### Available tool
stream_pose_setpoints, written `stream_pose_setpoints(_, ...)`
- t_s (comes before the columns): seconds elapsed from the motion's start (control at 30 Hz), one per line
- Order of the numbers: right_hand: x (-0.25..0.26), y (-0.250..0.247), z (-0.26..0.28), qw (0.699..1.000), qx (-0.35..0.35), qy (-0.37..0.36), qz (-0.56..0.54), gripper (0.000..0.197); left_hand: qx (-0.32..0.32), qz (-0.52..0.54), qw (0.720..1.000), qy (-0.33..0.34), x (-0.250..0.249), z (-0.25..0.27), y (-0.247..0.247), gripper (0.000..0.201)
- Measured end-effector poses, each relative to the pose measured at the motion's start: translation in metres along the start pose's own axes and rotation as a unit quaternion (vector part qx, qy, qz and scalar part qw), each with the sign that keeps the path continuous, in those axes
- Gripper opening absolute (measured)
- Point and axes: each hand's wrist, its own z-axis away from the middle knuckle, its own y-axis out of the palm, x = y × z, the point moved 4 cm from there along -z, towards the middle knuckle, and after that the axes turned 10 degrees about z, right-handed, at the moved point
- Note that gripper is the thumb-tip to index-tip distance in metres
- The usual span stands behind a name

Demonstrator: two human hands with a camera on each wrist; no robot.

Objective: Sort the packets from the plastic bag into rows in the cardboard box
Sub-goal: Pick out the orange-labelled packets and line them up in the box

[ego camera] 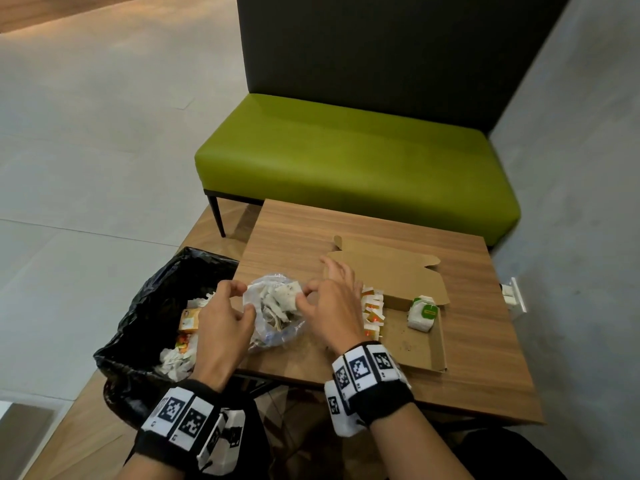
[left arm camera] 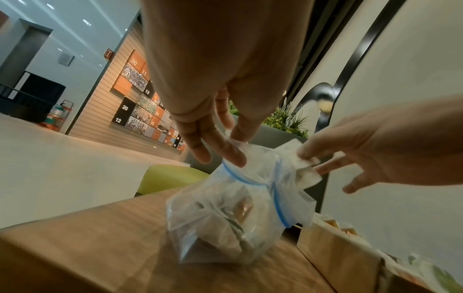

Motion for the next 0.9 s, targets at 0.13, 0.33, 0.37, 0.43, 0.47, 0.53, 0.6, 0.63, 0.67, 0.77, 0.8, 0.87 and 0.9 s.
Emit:
stream_pose_setpoints(0.13,-0.013,-0.031,0.008,0.999,-0.029,-0.025,-0.023,0.02,0.008,-0.026,1.0,0.0,-0.001,0.0,0.002,0.025)
stream_pose_setpoints(0.33,-0.035,-0.073,0.023,0.993,-0.056,-0.036,-0.095,0.018,-0.026,-0.211,0.975,0.067,-0.026,0.005,-0.004,0.032)
stream_pose_setpoints(0.37,-0.037,-0.081,0.026,0.991,-0.059,-0.036,-0.112,0.018,-0.027,-0.193,0.976,0.101,-0.038,0.008,-0.005,0.03)
stream_pose_setpoints(0.43,-0.041,-0.095,0.032,0.986,-0.063,-0.041,-0.15,0.015,0.022,-0.083,0.983,0.16,-0.062,0.014,-0.002,0.026)
stream_pose_setpoints(0.47,-0.043,-0.101,0.036,0.983,-0.063,-0.043,-0.169,0.014,0.064,-0.013,0.984,0.165,-0.073,0.018,0.003,0.025)
stream_pose_setpoints(0.53,-0.049,-0.109,0.04,0.979,-0.063,-0.044,-0.188,0.013,0.145,0.102,0.973,0.145,-0.092,0.025,0.016,0.027)
stream_pose_setpoints(0.6,-0.056,-0.11,0.043,0.978,-0.051,-0.04,-0.198,0.014,0.207,0.175,0.955,0.12,-0.103,0.031,0.032,0.037)
stream_pose_setpoints(0.63,-0.059,-0.108,0.044,0.978,-0.037,-0.042,-0.199,0.013,0.227,0.184,0.949,0.121,-0.106,0.033,0.039,0.042)
stream_pose_setpoints(0.67,-0.061,-0.106,0.045,0.979,-0.02,-0.046,-0.2,0.013,0.244,0.174,0.946,0.125,-0.107,0.034,0.045,0.046)
stream_pose_setpoints(0.77,-0.067,-0.098,0.051,0.975,0.035,-0.06,-0.209,0.013,0.283,0.096,0.942,0.155,-0.108,0.039,0.056,0.057)
stream_pose_setpoints(0.8,-0.068,-0.097,0.052,0.974,0.049,-0.063,-0.21,0.013,0.292,0.078,0.939,0.164,-0.108,0.04,0.059,0.058)
stream_pose_setpoints(0.87,-0.069,-0.095,0.055,0.973,0.064,-0.056,-0.212,0.012,0.312,0.077,0.932,0.165,-0.109,0.043,0.063,0.042)
stream_pose_setpoints(0.9,-0.07,-0.093,0.055,0.973,0.063,-0.052,-0.218,0.011,0.315,0.098,0.932,0.15,-0.108,0.044,0.065,0.028)
